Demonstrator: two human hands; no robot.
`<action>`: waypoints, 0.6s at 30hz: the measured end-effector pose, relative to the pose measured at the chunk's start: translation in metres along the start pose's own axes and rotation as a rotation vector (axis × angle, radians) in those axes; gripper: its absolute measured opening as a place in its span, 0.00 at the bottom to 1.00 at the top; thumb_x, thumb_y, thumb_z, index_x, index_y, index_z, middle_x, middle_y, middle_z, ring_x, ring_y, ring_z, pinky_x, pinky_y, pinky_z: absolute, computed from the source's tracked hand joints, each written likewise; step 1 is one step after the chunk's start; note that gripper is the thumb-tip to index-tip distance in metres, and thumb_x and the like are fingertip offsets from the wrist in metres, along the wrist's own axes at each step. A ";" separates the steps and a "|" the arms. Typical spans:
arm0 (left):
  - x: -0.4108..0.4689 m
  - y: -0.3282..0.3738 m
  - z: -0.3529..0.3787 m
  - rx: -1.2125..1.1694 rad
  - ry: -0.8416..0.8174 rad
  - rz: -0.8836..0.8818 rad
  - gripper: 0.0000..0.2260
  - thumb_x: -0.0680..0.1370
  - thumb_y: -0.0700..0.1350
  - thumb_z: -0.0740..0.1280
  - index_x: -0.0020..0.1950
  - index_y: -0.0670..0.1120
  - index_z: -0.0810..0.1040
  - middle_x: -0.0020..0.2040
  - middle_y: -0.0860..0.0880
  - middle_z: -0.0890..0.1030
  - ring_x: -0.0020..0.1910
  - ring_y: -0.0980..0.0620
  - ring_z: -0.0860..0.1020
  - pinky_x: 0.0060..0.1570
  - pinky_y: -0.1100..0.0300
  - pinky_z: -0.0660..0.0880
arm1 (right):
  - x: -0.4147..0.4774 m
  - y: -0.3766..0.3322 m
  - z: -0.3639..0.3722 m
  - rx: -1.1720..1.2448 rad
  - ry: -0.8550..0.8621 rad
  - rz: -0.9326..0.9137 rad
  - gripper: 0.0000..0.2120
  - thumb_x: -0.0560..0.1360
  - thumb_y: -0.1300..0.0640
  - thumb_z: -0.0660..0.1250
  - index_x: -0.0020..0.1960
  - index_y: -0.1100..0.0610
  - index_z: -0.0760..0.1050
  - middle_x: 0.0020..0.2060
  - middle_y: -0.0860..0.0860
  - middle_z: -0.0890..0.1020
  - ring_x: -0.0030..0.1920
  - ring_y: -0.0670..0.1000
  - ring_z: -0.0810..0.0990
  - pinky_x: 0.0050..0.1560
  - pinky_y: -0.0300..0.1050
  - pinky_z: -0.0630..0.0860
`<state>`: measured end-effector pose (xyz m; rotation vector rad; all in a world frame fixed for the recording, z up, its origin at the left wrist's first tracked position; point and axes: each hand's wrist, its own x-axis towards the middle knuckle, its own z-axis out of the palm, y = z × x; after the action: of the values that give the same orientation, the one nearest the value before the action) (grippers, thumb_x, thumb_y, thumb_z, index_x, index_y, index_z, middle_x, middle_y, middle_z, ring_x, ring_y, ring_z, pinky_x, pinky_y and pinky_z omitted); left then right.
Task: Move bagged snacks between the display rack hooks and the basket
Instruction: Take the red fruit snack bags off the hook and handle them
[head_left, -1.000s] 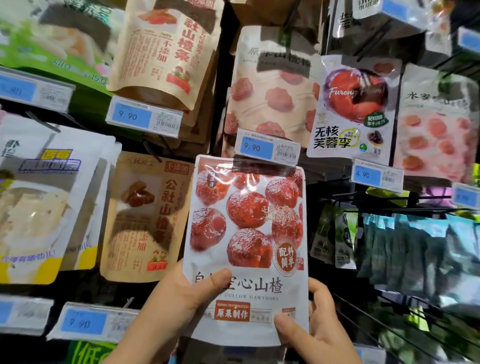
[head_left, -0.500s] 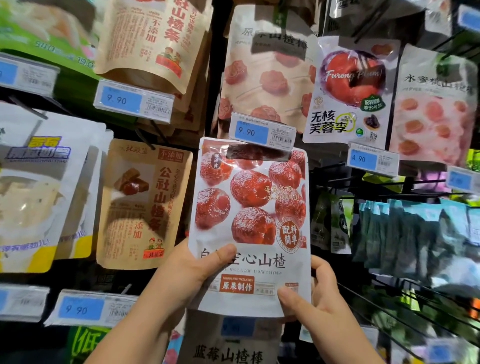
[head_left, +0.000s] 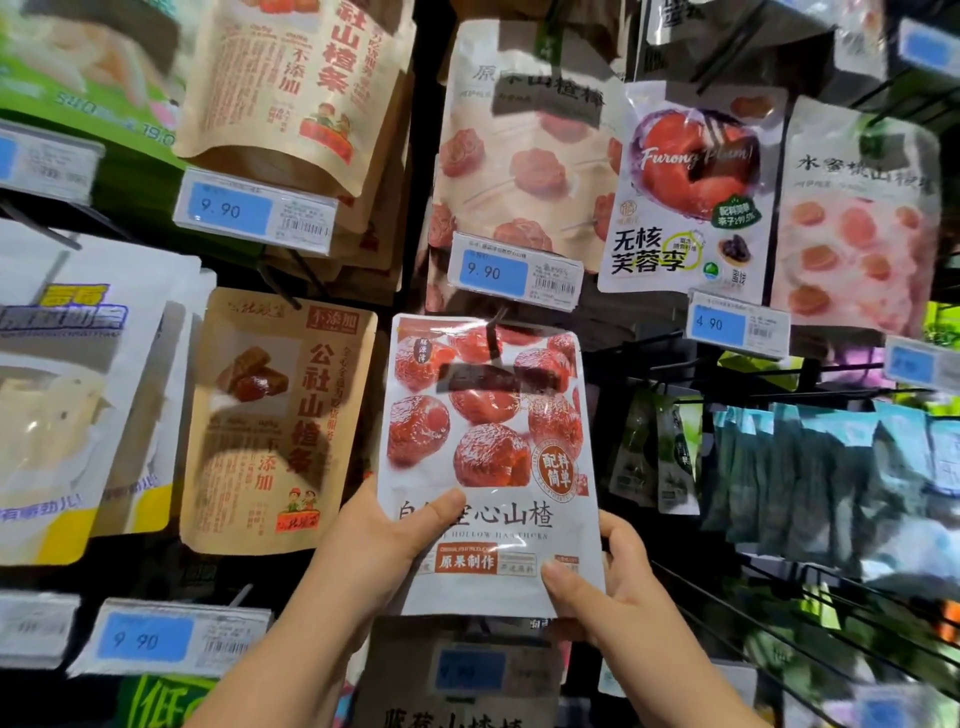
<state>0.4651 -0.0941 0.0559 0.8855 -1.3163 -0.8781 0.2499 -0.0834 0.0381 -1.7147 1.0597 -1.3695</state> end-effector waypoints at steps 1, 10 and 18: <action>0.005 -0.001 0.000 0.067 0.039 0.010 0.15 0.73 0.52 0.74 0.57 0.51 0.78 0.46 0.51 0.86 0.42 0.51 0.86 0.41 0.55 0.81 | 0.004 0.000 0.001 -0.013 0.003 0.013 0.29 0.67 0.42 0.75 0.63 0.40 0.67 0.55 0.42 0.84 0.56 0.48 0.83 0.58 0.53 0.80; 0.015 -0.016 0.010 0.411 0.379 0.078 0.38 0.72 0.49 0.75 0.73 0.54 0.55 0.70 0.44 0.66 0.63 0.43 0.73 0.59 0.44 0.75 | 0.012 -0.004 0.006 -0.374 0.062 0.058 0.25 0.77 0.45 0.67 0.71 0.45 0.64 0.53 0.40 0.79 0.50 0.39 0.79 0.44 0.31 0.74; -0.019 -0.014 0.047 0.679 0.395 0.360 0.24 0.72 0.45 0.75 0.64 0.44 0.71 0.66 0.38 0.69 0.68 0.42 0.61 0.70 0.41 0.55 | -0.043 0.008 -0.040 -0.562 0.128 0.081 0.22 0.77 0.37 0.63 0.68 0.38 0.65 0.58 0.43 0.75 0.55 0.42 0.76 0.59 0.44 0.74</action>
<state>0.4171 -0.0847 0.0376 1.2135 -1.3714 0.0528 0.2044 -0.0489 0.0210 -1.9577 1.6880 -1.2119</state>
